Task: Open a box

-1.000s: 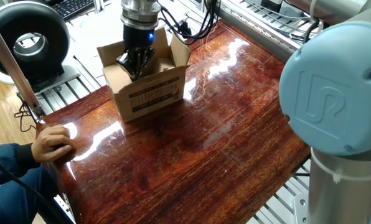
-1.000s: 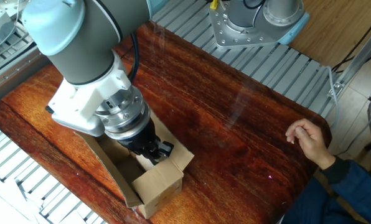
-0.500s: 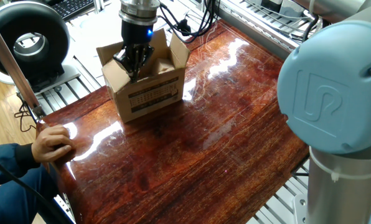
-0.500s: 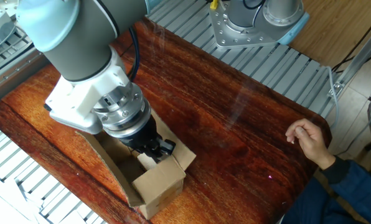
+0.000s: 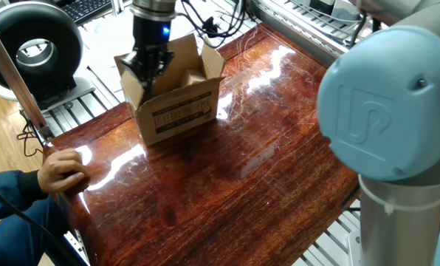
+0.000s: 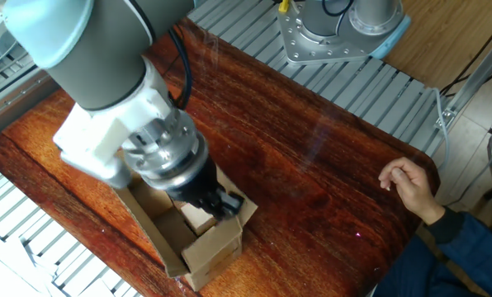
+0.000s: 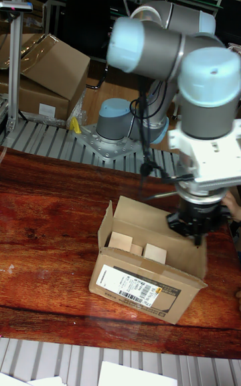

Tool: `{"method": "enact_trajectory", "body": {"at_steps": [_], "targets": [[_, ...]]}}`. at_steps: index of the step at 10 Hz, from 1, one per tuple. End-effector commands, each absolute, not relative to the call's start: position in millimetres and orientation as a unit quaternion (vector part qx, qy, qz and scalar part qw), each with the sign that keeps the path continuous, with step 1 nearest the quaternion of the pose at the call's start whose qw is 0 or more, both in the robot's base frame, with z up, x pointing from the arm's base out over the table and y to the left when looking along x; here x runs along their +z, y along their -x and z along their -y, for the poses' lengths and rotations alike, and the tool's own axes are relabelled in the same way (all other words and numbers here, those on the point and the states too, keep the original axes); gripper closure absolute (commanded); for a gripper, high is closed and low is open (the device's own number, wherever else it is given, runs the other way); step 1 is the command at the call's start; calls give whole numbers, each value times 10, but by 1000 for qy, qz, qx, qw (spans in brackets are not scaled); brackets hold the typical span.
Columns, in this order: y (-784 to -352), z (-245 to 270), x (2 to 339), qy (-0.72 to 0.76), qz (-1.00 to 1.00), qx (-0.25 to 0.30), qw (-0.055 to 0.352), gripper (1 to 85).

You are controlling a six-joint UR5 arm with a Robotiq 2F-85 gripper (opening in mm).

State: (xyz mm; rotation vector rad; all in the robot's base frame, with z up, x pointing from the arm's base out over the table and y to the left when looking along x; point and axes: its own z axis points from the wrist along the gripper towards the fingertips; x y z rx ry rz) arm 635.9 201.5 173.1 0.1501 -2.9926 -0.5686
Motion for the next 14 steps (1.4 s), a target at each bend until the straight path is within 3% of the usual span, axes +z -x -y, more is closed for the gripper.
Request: {"method": "enact_trajectory", "body": {"at_steps": [1, 7, 12, 14], "targets": [[-6522, -2409, 1830, -12, 979, -197, 40, 847], [-6665, -2368, 1313, -16, 988, -153, 13, 847], [-6705, -2244, 1164, -30, 990, -134, -9, 847], [-6661, -2119, 1304, -34, 993, -113, 7, 847]]}}
